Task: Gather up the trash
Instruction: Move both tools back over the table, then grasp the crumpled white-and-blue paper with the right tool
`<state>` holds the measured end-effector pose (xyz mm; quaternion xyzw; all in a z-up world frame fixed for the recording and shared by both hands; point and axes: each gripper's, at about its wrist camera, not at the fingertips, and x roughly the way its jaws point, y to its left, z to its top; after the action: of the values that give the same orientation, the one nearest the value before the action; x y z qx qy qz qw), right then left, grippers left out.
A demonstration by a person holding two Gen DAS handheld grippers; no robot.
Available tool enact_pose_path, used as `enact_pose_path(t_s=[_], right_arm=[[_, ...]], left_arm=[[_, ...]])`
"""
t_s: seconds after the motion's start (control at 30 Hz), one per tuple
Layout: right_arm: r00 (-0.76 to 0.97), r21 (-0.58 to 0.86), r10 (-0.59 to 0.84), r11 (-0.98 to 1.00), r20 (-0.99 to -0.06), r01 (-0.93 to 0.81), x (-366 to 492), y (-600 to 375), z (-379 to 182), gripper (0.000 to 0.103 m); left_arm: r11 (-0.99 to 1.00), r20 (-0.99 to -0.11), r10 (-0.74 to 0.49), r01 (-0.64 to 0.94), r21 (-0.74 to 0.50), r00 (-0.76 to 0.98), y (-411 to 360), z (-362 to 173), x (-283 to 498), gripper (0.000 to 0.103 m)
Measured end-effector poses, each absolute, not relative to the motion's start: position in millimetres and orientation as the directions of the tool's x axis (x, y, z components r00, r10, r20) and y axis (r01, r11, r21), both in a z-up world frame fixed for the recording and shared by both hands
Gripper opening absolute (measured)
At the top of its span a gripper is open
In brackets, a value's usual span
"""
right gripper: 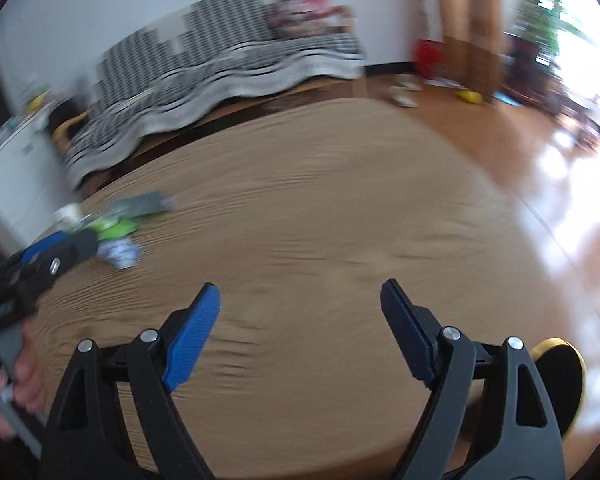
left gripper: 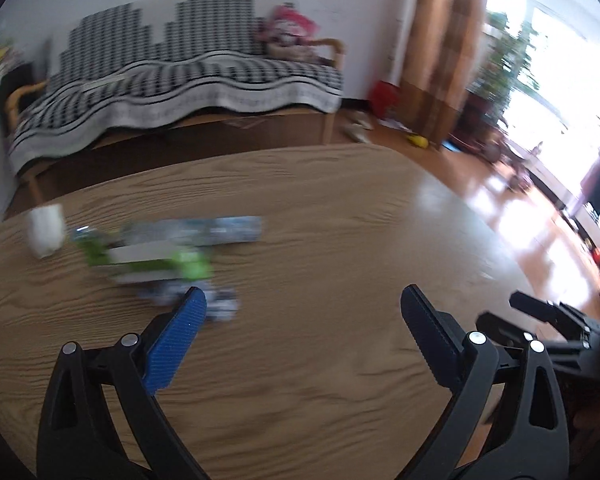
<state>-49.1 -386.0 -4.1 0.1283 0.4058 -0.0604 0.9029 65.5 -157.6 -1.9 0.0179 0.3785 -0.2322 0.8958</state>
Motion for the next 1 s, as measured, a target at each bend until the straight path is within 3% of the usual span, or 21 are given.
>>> enact_pose_path(t_s=[0.27,0.6,0.7,0.8,0.87,1.0], right_arm=[[0.622,0.158,0.137,0.987,-0.771,-0.022,26.2,-269.3,-27.5,0.080],[0.593,0.087,0.124,0.992,-0.796,-0.090,90.4,-202.3,-64.6,0.074],[0.591,0.083,0.117,0.993,-0.798,-0.084,108.7,-198.7,-72.5,0.066],[0.589,0.078,0.116,0.993,-0.800,-0.090,117.9,-195.4,-77.8,0.051],[0.575,0.081,0.134,0.990,-0.807,-0.116,115.8,-193.8,-78.6,0.032],[0.566,0.115,0.207,0.974,-0.798,-0.194,95.9,-188.8,-68.5,0.028]], left_arm=[[0.965,-0.703,-0.258,0.209,-0.157,0.663,-35.2,-15.3,106.6,0.095],[0.979,-0.732,-0.203,0.144,-0.144,0.650,14.5,-37.8,116.8,0.095],[0.979,-0.732,-0.202,0.158,-0.130,0.651,14.4,-43.3,119.0,0.095],[0.979,-0.737,-0.200,0.169,-0.117,0.646,13.0,-48.1,122.5,0.095],[0.979,-0.741,-0.195,0.167,-0.114,0.642,11.3,-50.1,124.6,0.095],[0.979,-0.750,-0.200,0.150,-0.135,0.631,7.0,-51.5,127.5,0.095]])
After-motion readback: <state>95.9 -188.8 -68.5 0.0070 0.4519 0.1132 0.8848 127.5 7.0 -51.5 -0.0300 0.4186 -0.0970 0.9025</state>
